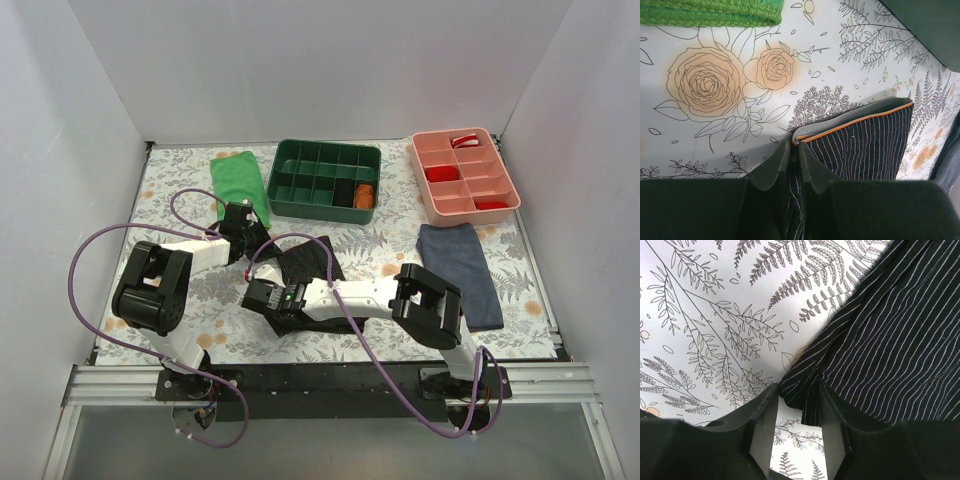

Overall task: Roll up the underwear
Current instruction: Fold the underwear at the center of the board.

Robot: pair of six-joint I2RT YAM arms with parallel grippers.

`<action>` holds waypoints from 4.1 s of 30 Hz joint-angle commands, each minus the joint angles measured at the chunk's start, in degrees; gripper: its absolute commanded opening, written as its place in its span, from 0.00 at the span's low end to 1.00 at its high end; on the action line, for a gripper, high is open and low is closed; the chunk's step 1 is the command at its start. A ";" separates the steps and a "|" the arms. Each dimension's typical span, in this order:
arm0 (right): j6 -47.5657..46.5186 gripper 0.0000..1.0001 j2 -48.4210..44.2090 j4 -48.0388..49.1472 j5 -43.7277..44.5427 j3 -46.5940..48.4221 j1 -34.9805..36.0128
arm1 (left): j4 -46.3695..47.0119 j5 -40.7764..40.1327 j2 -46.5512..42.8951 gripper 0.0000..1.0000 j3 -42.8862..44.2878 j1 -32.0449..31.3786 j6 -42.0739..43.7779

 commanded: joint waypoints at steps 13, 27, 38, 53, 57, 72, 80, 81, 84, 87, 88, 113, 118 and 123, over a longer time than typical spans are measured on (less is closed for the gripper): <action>0.98 0.01 -1.08 2.14 0.29 -4.60 -2.04 | -2.39 1.29 -0.53 0.00 1.31 0.23 1.13; -2.10 0.01 -24.01 21.73 -9.02 -27.28 -4.85 | -9.33 -0.03 -11.60 0.00 -1.06 -0.21 -2.65; -1.05 0.01 -33.69 31.49 -21.13 -38.53 -8.71 | -21.37 -6.62 -11.61 0.00 2.97 -4.34 -0.81; 4.31 0.01 -40.89 41.69 -30.03 -51.02 -16.10 | -35.43 -12.25 -3.88 0.00 16.16 -9.52 6.05; 5.72 0.01 -43.88 43.19 -29.07 -53.57 -16.98 | -39.99 -14.88 -1.33 0.00 20.28 -11.28 8.07; 5.64 0.01 -46.35 45.73 -31.96 -58.58 -19.18 | -53.63 -25.86 0.26 0.00 28.13 -14.54 10.19; 1.25 0.01 -42.49 48.02 -40.73 -56.21 -19.62 | -58.73 -27.72 -4.05 0.00 26.97 -14.54 7.89; 1.41 0.01 -42.05 47.41 -40.67 -55.42 -19.62 | -59.08 -27.28 -3.88 0.00 28.02 -14.54 8.07; 2.29 0.01 -41.86 47.76 -39.71 -55.77 -19.62 | -59.87 -26.66 -1.33 0.00 30.39 -14.62 9.56; 3.96 0.01 -43.79 47.84 -36.72 -56.99 -19.88 | -60.75 -26.40 2.17 0.00 34.17 -14.97 11.14; 4.23 0.01 -44.32 47.67 -35.23 -57.69 -19.88 | -61.01 -26.40 3.06 0.00 36.01 -15.06 12.02; 6.16 0.01 -41.78 43.28 -32.14 -55.59 -21.82 | -60.83 -28.68 12.46 0.00 45.86 -17.44 14.75; 7.83 0.01 -41.51 44.33 -31.09 -56.91 -21.73 | -62.95 -28.51 18.00 0.00 51.22 -17.61 15.89; 9.94 0.01 -42.13 45.12 -28.02 -58.93 -21.73 | -64.09 -29.73 20.64 0.00 54.57 -18.93 16.60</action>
